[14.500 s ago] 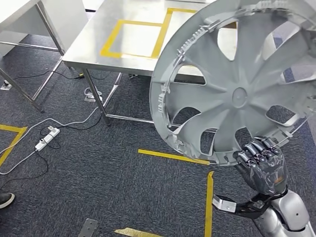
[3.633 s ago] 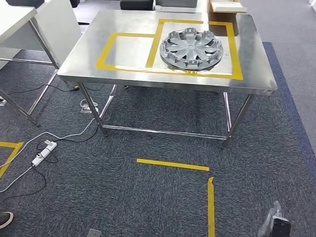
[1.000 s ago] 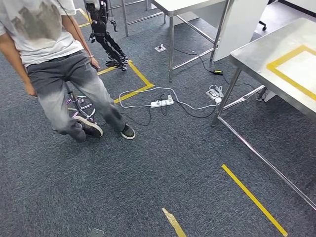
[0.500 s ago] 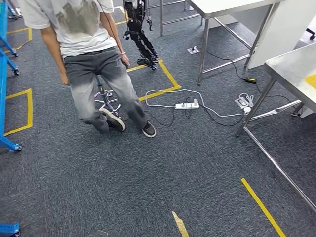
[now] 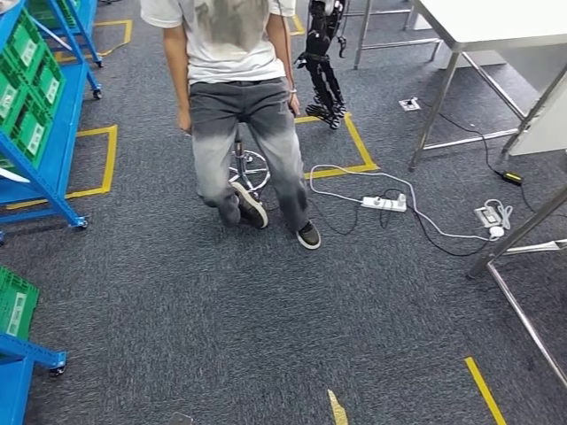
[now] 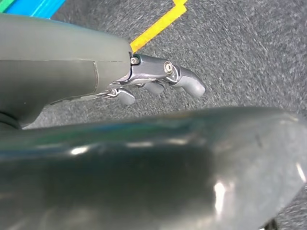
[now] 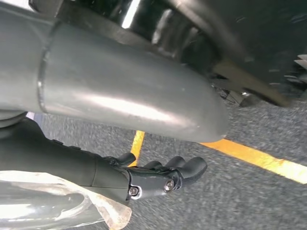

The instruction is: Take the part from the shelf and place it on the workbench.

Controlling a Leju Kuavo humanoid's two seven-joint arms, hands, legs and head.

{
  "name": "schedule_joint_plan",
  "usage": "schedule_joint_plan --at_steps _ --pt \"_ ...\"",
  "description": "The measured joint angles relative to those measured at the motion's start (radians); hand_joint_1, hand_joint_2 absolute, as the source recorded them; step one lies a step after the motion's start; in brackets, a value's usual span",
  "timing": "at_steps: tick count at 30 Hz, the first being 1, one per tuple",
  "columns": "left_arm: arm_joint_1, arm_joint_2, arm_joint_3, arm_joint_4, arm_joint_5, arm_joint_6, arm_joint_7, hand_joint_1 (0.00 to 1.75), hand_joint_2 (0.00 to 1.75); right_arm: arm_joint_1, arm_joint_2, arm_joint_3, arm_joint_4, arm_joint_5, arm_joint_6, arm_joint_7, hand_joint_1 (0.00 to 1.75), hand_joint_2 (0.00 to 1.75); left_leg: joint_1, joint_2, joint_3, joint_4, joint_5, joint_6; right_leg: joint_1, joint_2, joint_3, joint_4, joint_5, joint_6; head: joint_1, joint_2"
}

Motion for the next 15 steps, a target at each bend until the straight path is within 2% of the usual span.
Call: schedule_joint_plan --at_steps 1,2,3,4,5,6,7,8,9,10,11,12,13,15 --pt "-0.001 0.000 0.000 0.000 0.000 0.000 0.000 0.00 0.00 0.001 0.000 0.000 0.000 0.000 0.000 0.000 0.00 0.00 -0.002 -0.013 0.000 0.000 0.000 0.002 0.001 0.006 -0.038 0.067 -0.021 -0.001 0.001 0.000" --pt "-0.001 0.000 -0.001 0.000 0.000 0.001 0.000 0.00 0.00 0.003 0.000 0.000 0.001 0.000 0.000 0.000 0.00 0.00 -0.004 -0.027 0.001 0.000 0.000 0.003 0.002 0.009 -0.066 0.109 -0.024 -0.004 0.001 0.000" --pt "0.000 0.000 -0.001 0.000 0.000 0.001 0.000 0.00 0.00 0.004 0.000 0.000 0.001 0.000 0.000 0.000 0.00 0.00 -0.005 -0.042 0.002 0.001 0.000 0.003 0.002 0.011 -0.078 0.112 -0.006 -0.007 0.001 0.000" --pt "0.000 0.000 -0.002 0.000 0.000 0.001 0.000 0.00 0.00 0.005 0.000 0.000 0.001 0.001 0.000 0.000 0.00 0.00 -0.006 -0.056 0.004 0.001 -0.001 0.003 0.003 0.015 -0.069 0.074 0.030 -0.011 0.001 0.000" --pt "0.000 0.000 -0.002 0.000 0.000 0.001 0.001 0.00 0.00 0.005 0.000 0.000 0.001 0.002 0.000 0.000 0.00 0.00 -0.006 -0.071 0.005 0.001 -0.001 0.002 0.003 0.029 -0.046 0.007 0.075 -0.015 0.001 0.000" --pt "0.000 -0.001 -0.002 0.000 0.000 0.002 0.001 0.00 0.00 0.005 -0.001 0.001 0.001 0.004 0.001 0.000 0.00 0.00 -0.007 -0.084 0.005 0.002 -0.001 0.001 0.002 0.056 -0.020 -0.062 0.109 -0.020 0.001 0.000" --pt "-0.001 -0.001 -0.002 0.000 0.000 0.002 0.001 0.00 0.00 0.004 -0.001 0.001 0.001 0.005 0.001 0.000 0.00 0.00 -0.007 -0.097 0.004 0.004 -0.002 -0.002 0.001 0.079 0.004 -0.118 0.130 -0.022 0.001 0.000" --pt "-0.002 -0.002 -0.002 0.000 0.000 0.002 0.001 0.00 0.00 0.003 -0.001 0.002 0.002 0.005 0.001 0.000 0.00 0.00 -0.005 -0.108 0.001 0.004 -0.001 -0.006 0.001 0.098 0.019 -0.151 0.138 -0.024 0.000 0.000" --pt "-0.001 -0.002 -0.003 0.000 0.000 0.002 0.001 0.00 0.00 0.003 -0.001 0.003 0.002 0.006 0.002 0.000 0.00 0.00 -0.003 -0.118 -0.003 0.004 0.001 -0.012 0.002 0.104 0.026 -0.161 0.135 -0.025 0.000 0.000" --pt "0.000 -0.002 -0.003 0.000 0.000 0.002 0.002 0.00 0.00 0.002 -0.001 0.004 0.002 0.006 0.002 0.000 0.00 0.00 0.000 -0.130 -0.006 0.003 0.004 -0.019 0.003 0.095 0.030 -0.165 0.137 -0.027 0.000 0.000" --pt "0.002 -0.001 -0.004 0.000 0.000 0.002 0.002 0.00 0.00 0.001 -0.001 0.005 0.002 0.006 0.002 0.000 0.00 0.00 0.002 -0.129 -0.008 0.005 0.003 -0.024 0.003 0.083 0.034 -0.169 0.140 -0.031 0.000 0.000" --pt "0.003 -0.001 -0.005 0.000 0.000 0.002 0.002 0.00 0.00 0.001 0.000 0.006 0.002 0.006 0.002 -0.001 0.00 0.00 0.001 -0.111 -0.013 0.015 -0.006 -0.030 0.003 0.069 0.037 -0.174 0.142 -0.036 -0.002 0.000" --pt "0.004 0.000 -0.006 0.000 0.000 0.002 0.002 0.00 0.00 0.002 0.000 0.006 0.002 0.005 0.002 -0.001 0.00 0.00 0.000 -0.084 -0.025 0.042 -0.025 -0.034 0.002 0.054 0.041 -0.179 0.144 -0.041 -0.004 0.000" --pt "0.000 0.000 -0.007 0.000 0.000 0.003 0.001 0.00 0.00 0.004 0.000 0.006 0.002 0.004 0.001 -0.001 0.00 0.00 0.001 -0.029 -0.073 0.150 -0.085 -0.043 0.002 0.022 0.045 -0.184 0.143 -0.048 -0.009 0.000"
